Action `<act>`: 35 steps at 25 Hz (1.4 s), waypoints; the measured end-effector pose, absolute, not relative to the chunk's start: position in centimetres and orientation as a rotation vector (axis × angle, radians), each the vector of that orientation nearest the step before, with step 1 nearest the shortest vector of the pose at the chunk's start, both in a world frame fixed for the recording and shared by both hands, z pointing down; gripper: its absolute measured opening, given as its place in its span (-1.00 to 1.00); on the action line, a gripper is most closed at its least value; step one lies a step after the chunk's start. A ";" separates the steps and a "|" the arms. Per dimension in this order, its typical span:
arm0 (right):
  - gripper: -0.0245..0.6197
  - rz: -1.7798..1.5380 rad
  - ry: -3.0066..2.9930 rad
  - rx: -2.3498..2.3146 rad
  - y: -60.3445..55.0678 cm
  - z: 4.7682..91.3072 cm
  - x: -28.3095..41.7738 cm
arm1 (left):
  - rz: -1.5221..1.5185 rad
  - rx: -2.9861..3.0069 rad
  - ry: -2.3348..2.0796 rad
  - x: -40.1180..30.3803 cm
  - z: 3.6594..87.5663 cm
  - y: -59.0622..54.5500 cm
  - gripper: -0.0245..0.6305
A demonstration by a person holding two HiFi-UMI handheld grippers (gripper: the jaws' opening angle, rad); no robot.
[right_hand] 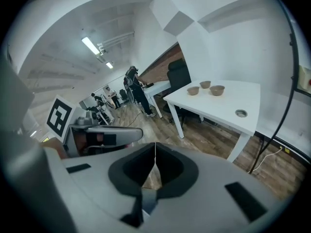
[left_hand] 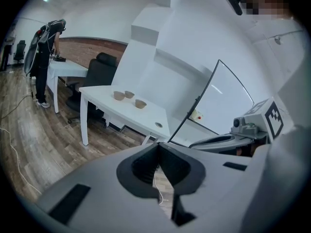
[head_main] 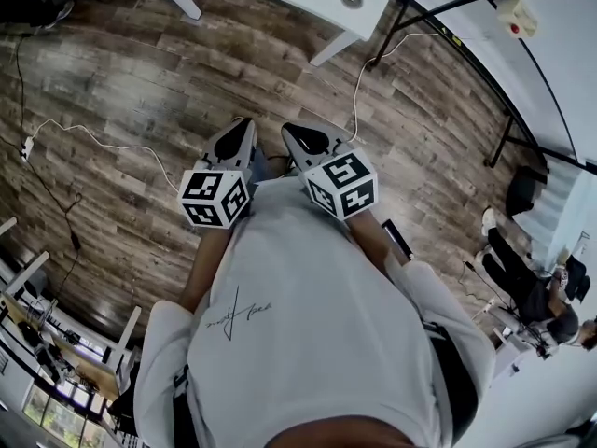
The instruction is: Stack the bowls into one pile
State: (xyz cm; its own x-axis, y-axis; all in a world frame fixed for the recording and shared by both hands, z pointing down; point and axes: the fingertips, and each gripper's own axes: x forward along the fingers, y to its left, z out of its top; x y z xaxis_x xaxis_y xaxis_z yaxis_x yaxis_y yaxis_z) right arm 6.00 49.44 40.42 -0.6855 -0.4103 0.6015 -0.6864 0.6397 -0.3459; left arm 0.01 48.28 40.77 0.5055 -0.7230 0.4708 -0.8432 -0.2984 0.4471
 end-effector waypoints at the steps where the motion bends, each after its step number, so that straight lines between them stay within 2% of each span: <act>1: -0.89 0.776 -2.374 0.835 49.2 40.6 5.3 | 0.224 2.094 -1.267 -0.5 40.6 47.8 -0.90; 17: -0.89 0.697 -2.417 0.884 41.5 38.5 -5.7 | 0.225 2.201 -1.224 -10.6 38.9 41.0 -0.90; 25: -0.89 0.674 -2.426 0.987 40.5 37.8 -6.9 | 0.196 2.212 -1.277 -13.6 38.5 40.2 -0.90; 35: -0.89 0.691 -2.427 1.004 37.9 37.9 -6.8 | 0.174 2.201 -1.291 -14.0 38.7 36.9 -0.90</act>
